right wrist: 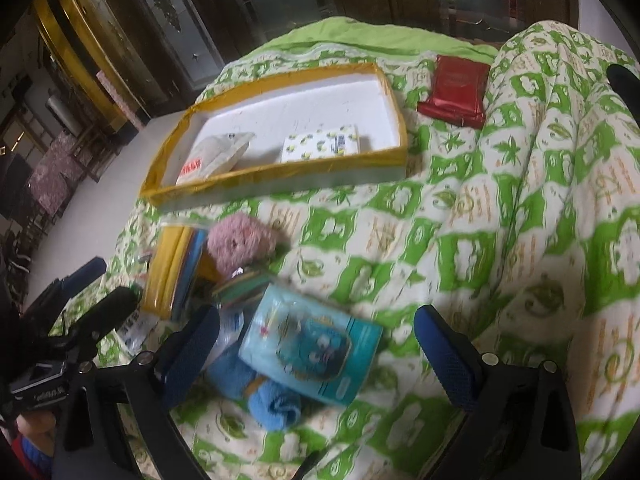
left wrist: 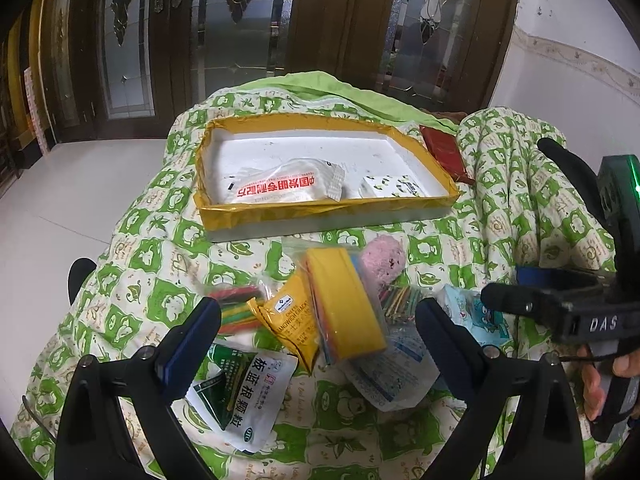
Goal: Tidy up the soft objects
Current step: 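Move both tools back toward the remaining pile of items, then grasp the yellow pencil pouch with the left tool while the right tool grasps the blue wipe pack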
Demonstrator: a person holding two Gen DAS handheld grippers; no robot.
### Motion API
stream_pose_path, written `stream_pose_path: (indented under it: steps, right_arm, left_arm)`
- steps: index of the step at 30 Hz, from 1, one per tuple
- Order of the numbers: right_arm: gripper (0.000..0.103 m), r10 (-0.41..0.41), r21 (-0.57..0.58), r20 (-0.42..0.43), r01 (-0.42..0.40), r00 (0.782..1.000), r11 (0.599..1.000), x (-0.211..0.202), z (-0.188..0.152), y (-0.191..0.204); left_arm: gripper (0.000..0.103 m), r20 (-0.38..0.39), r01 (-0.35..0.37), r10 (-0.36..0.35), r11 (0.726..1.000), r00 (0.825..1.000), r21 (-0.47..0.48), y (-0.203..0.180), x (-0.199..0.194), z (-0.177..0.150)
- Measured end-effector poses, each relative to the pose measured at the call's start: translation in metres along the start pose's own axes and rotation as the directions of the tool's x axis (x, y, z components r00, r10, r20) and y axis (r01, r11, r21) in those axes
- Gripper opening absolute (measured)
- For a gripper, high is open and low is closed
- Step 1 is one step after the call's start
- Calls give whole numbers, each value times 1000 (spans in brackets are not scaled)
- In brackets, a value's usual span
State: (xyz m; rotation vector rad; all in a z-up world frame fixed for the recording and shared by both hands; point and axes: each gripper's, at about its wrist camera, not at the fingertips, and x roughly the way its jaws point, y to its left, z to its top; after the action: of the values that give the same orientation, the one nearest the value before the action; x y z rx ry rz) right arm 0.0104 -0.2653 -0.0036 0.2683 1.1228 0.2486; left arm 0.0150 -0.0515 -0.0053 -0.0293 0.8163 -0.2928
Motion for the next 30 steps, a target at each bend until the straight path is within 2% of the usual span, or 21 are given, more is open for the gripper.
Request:
stream_pose_path:
  steps: [7, 14, 16, 19, 21, 25, 26, 29, 30]
  right_arm:
    - [91, 10, 28, -41, -9, 999, 1000, 5, -8, 0]
    - [90, -9, 28, -77, 11, 997, 1000, 14, -11, 1]
    - [89, -11, 33, -94, 14, 996, 999, 19, -12, 0]
    - [89, -8, 34, -105, 12, 994, 999, 23, -12, 1]
    - [89, -9, 32, -113, 13, 994, 999, 27, -12, 2]
    - [81, -9, 32, -137, 14, 991, 999, 40, -12, 5]
    - [72, -2, 41, -140, 8, 990, 999, 42, -12, 4]
    - [57, 18, 75, -136, -8, 991, 997, 44, -9, -2]
    - [55, 22, 82, -132, -11, 991, 997, 44, -8, -4]
  left_arm:
    - [97, 1, -5, 5, 999, 1000, 32, -9, 3, 0]
    - [95, -16, -58, 61, 987, 998, 150, -30, 21, -2]
    - [84, -27, -63, 69, 982, 997, 176, -33, 27, -2]
    - [54, -74, -53, 68, 981, 995, 187, -34, 37, -5]
    - [43, -101, -38, 57, 983, 993, 181, -32, 42, -8]
    - [39, -102, -21, 38, 986, 994, 166, -31, 39, -9]
    - [39, -102, -14, 31, 987, 994, 158, -29, 38, -9]
    - [36, -110, 1, 14, 990, 994, 142, -27, 38, -10]
    - [36, -112, 9, 6, 991, 994, 134, -25, 37, -10]
